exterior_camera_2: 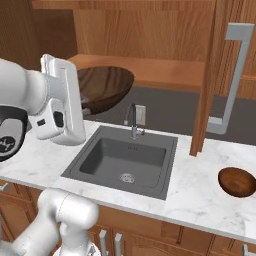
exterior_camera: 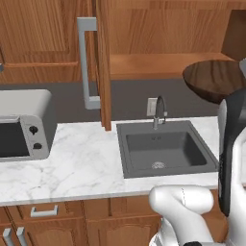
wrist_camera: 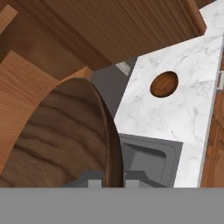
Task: Pick up the bowls on the counter and stack them on top of one another in the open cabinet. Place the smaller bowl on top of the larger bowl.
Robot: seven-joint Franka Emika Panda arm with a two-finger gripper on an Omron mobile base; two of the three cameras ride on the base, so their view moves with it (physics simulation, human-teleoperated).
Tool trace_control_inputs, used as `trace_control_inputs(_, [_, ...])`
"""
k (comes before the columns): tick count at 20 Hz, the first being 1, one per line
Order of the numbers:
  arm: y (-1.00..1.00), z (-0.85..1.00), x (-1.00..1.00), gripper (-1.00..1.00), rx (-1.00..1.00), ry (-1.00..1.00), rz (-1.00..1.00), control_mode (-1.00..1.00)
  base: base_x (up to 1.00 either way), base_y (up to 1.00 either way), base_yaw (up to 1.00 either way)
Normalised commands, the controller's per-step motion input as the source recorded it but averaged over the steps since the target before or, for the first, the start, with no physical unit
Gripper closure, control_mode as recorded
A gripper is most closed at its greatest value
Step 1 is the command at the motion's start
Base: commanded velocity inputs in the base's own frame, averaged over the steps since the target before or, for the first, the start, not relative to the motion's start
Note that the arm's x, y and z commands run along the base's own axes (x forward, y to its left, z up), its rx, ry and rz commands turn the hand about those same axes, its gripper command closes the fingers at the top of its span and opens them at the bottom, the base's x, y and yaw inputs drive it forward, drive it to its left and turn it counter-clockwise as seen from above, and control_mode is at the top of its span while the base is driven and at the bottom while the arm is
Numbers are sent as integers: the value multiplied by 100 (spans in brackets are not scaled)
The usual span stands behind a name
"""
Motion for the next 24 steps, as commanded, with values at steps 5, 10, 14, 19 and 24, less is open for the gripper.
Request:
trace_control_inputs(5, [8, 33, 13, 100, 1, 0, -6, -100, 0, 0, 0])
trace_control_inputs(10, [6, 32, 6, 100, 5, 4, -5, -100, 0, 0, 0])
trace_control_inputs(14, [10, 19, 11, 100, 6, 5, -4, -100, 0, 0, 0])
trace_control_inputs(19, [6, 1, 19, 100, 11, 1, 0, -100, 0, 0, 0])
trace_control_inputs(24, [1, 0, 25, 100, 8, -2, 0, -100, 0, 0, 0])
